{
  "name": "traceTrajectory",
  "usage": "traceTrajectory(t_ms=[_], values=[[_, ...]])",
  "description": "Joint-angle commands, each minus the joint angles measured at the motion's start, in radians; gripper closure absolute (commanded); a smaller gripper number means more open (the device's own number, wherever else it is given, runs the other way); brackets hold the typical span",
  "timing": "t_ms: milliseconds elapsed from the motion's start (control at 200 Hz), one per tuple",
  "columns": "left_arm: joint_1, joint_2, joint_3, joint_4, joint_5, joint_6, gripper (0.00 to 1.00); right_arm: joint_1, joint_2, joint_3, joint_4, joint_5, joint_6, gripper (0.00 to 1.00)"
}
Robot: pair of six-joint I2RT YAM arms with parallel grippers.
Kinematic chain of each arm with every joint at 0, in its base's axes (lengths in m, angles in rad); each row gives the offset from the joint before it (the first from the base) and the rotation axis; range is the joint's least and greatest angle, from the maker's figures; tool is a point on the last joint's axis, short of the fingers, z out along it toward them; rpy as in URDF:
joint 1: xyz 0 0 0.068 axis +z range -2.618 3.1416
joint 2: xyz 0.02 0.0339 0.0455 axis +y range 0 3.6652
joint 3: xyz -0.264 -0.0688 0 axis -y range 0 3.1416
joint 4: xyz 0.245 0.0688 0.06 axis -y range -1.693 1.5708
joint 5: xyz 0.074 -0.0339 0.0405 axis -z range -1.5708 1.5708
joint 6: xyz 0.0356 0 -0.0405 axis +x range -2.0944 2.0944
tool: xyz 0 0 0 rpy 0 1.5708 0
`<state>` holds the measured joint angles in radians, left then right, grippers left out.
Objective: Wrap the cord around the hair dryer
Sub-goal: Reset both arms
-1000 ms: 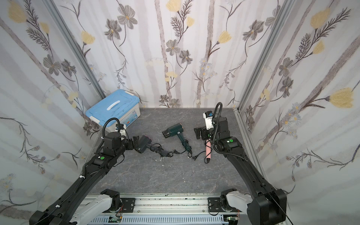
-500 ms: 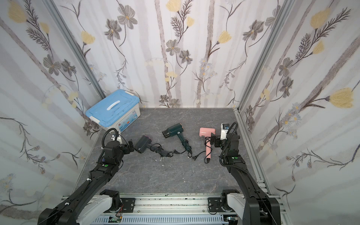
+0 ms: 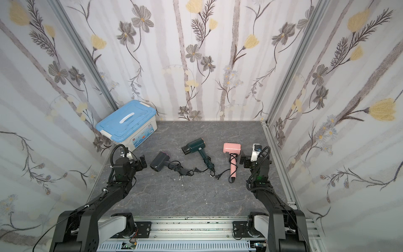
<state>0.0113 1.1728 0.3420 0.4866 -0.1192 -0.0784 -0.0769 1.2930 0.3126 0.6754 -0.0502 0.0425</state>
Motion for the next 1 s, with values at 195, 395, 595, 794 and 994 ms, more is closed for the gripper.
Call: traceTrajectory(t_ms=[195, 395, 595, 794, 994], values=[[0.006, 0.162, 0.01, 0.249, -0.013, 0.023, 0.01, -0.001, 0.024, -0.055, 0.292, -0.05, -0.023, 0.0], [0.007, 0.271, 0.011, 0.366, -0.003, -0.001, 0.03, 0.0, 0.104, -0.086, 0.459, -0.107, 0.0, 0.0], [0.006, 0.311, 0.009, 0.404, -0.002, 0.0, 0.03, 0.019, 0.185, -0.088, 0.537, -0.112, -0.026, 0.0], [-0.007, 0.346, 0.024, 0.404, -0.028, 0.006, 0.02, 0.03, 0.183, -0.092, 0.539, -0.09, -0.032, 0.0], [-0.011, 0.356, 0.031, 0.402, -0.045, 0.007, 0.0, 0.032, 0.184, -0.093, 0.539, -0.084, -0.034, 0.0]])
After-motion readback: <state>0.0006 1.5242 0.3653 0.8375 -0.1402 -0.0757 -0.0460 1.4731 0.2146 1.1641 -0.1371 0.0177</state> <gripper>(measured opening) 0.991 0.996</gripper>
